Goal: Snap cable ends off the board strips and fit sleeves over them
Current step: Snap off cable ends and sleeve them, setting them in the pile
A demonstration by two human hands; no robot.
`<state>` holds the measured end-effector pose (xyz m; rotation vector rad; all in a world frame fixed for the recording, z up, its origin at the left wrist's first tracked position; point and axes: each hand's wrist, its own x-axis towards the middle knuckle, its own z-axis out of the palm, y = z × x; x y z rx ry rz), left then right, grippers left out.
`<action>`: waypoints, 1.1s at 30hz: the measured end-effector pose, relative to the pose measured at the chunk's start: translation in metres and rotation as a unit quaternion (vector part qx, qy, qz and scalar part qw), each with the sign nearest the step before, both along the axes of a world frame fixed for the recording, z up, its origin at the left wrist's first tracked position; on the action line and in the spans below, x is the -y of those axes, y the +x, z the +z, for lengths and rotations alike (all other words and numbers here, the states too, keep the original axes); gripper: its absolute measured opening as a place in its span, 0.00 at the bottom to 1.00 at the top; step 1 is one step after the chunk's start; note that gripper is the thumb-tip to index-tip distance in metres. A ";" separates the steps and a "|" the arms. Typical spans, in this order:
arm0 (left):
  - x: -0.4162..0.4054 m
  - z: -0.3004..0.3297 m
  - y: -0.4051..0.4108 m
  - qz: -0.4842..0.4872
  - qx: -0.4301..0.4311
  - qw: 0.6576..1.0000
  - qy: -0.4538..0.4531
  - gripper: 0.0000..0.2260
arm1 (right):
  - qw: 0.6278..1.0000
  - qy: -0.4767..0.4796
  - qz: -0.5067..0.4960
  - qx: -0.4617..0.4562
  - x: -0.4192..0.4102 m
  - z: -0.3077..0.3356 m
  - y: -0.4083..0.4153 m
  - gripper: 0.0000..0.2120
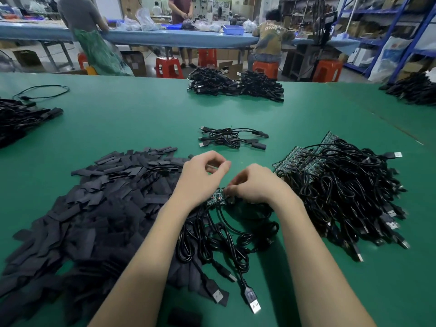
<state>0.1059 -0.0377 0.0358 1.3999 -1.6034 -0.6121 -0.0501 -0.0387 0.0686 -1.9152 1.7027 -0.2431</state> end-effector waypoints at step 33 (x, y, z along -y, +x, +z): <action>-0.017 0.017 0.003 -0.248 -0.432 0.829 0.256 0.05 | 0.781 0.215 -0.005 0.587 -0.006 0.004 -0.025 0.03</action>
